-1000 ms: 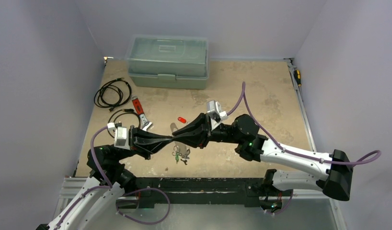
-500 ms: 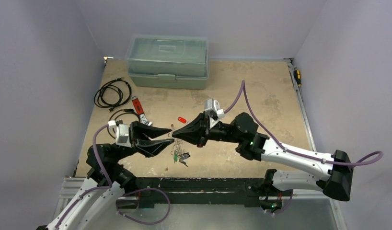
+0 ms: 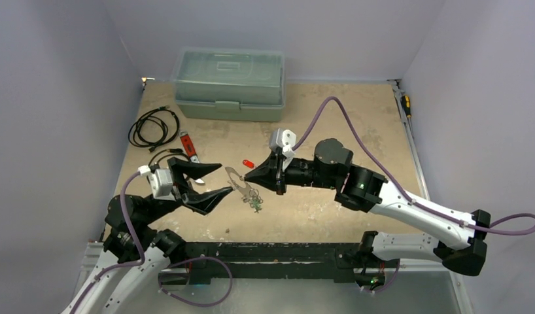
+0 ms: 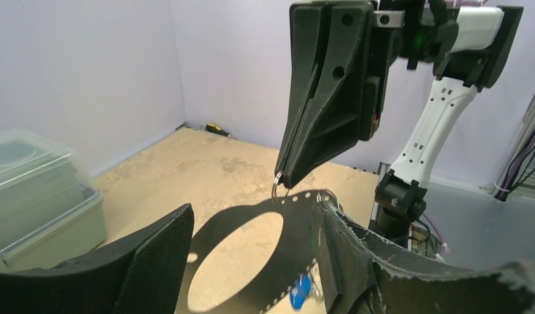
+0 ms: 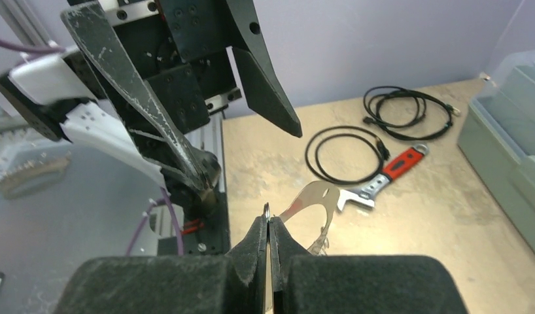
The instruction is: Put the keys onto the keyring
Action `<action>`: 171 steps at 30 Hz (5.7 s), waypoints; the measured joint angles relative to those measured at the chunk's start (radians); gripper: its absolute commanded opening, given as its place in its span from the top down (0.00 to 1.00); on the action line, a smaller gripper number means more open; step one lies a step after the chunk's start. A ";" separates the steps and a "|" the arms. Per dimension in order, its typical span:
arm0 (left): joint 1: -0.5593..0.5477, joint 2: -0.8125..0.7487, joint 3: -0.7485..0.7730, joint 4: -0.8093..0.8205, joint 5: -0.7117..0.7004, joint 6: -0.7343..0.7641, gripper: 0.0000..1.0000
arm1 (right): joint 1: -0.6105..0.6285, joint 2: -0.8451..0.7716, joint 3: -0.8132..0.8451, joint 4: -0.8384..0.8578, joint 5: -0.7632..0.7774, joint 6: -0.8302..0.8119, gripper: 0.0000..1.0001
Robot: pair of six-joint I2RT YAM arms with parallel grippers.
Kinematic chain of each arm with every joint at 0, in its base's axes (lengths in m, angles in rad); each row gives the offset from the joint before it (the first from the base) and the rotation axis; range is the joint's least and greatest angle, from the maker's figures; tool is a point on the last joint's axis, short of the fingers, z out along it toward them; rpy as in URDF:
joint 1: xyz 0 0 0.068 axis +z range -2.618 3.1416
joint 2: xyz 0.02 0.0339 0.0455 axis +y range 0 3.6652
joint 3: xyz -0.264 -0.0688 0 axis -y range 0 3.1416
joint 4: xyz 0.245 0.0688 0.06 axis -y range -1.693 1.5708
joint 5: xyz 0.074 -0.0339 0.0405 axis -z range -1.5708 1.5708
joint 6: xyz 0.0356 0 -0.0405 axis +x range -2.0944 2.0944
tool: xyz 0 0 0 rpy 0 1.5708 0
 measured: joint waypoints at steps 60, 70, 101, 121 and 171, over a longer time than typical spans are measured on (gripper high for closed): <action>-0.056 0.133 -0.127 0.137 0.261 0.040 0.65 | 0.046 0.166 0.339 -0.686 -0.013 -0.272 1.00; -0.082 0.162 -0.129 0.158 0.266 0.039 0.75 | 0.060 0.169 0.339 -0.668 -0.016 -0.285 1.00; -0.106 0.107 -0.142 0.165 0.303 0.041 1.00 | 0.079 0.189 0.346 -0.627 -0.084 -0.318 0.85; -0.107 -0.045 -0.173 0.335 0.204 -0.060 1.00 | 0.085 -0.177 -0.124 0.109 -0.090 -0.163 0.50; -0.108 -0.040 -0.006 -0.078 -0.473 0.108 0.15 | 0.084 0.174 -0.185 0.328 0.189 0.107 0.35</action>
